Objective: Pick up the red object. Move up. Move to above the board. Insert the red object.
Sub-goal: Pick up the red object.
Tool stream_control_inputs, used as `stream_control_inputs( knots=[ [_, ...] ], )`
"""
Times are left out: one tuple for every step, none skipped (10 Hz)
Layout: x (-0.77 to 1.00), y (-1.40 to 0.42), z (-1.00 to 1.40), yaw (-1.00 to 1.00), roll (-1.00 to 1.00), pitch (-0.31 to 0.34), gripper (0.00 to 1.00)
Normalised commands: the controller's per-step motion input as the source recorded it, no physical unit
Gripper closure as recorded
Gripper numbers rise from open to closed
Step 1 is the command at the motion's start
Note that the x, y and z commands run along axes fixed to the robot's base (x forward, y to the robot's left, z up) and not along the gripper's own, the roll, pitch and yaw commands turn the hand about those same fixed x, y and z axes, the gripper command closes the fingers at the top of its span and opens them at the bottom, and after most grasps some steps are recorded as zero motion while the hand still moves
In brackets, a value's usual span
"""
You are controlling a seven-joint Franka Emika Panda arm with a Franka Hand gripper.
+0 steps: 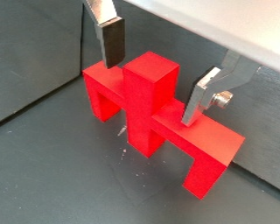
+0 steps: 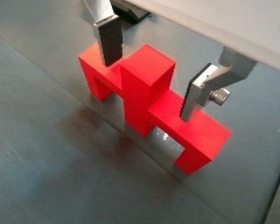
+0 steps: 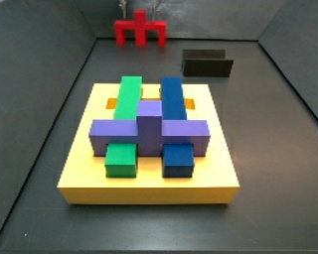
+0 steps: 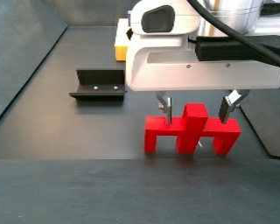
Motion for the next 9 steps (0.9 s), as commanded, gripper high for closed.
stream_control_inputs(
  knots=[
    [0.0,0.0,0.0,0.0,0.0,0.0,0.0],
    [0.0,0.0,0.0,0.0,0.0,0.0,1.0],
    [0.0,0.0,0.0,0.0,0.0,0.0,1.0],
    [0.0,0.0,0.0,0.0,0.0,0.0,1.0],
    [0.0,0.0,0.0,0.0,0.0,0.0,1.0],
    [0.0,0.0,0.0,0.0,0.0,0.0,1.0],
    [0.0,0.0,0.0,0.0,0.0,0.0,1.0],
    [0.0,0.0,0.0,0.0,0.0,0.0,1.0],
    [0.0,0.0,0.0,0.0,0.0,0.0,1.0]
  ],
)
